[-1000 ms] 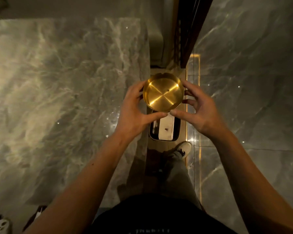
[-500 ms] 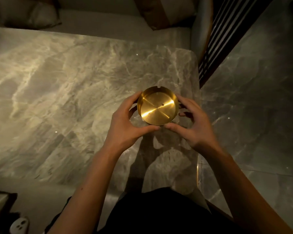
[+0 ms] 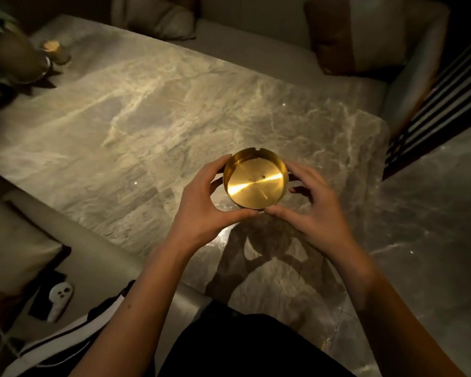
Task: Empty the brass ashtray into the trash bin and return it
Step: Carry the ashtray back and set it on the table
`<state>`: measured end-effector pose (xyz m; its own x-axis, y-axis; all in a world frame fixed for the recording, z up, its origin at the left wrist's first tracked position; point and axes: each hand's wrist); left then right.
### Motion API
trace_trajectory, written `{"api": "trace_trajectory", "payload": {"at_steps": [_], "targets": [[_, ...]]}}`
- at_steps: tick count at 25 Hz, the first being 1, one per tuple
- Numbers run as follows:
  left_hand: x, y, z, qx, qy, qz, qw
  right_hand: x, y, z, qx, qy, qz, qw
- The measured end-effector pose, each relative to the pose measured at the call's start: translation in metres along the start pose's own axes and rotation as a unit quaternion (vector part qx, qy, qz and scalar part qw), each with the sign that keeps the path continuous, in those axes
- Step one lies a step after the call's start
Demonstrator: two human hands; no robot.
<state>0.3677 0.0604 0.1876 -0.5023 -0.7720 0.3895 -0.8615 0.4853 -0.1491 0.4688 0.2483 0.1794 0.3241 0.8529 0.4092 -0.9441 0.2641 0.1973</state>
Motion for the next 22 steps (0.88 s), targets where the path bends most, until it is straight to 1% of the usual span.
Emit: {"api": "trace_trajectory", "payload": {"at_steps": [4,7,9,13,18,22], "targets": [[0.019,0.008,0.002,0.004,0.006,-0.018,1.000,-0.013,0.021,0.006,0.006,-0.002,0.016,1.000],[0.044,0.020,0.012,0.018,0.006,-0.029,0.999,-0.035,0.044,0.012,0.001,-0.008,0.036,0.999],[0.067,0.033,0.022,0.020,0.008,-0.036,0.999,-0.058,0.064,0.016,-0.004,-0.013,0.041,0.999],[0.135,0.075,0.059,0.017,0.014,-0.037,0.999,-0.126,0.117,0.025,-0.012,-0.014,0.037,0.999],[0.232,0.141,0.098,0.015,0.009,0.031,0.999,-0.218,0.178,0.050,-0.049,-0.014,-0.006,0.999],[0.279,0.170,0.100,-0.004,0.008,0.054,0.999,-0.249,0.211,0.072,-0.061,-0.033,-0.019,0.997]]}}
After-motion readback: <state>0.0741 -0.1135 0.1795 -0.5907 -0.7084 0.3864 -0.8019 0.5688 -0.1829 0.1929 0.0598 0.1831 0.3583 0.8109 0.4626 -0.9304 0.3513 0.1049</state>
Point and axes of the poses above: each hand's wrist, its own y-axis towards the middle knuckle, its own x-axis out of the back of the hand, z = x × y, and after that the axes turned 10 degrees about x, right-handed
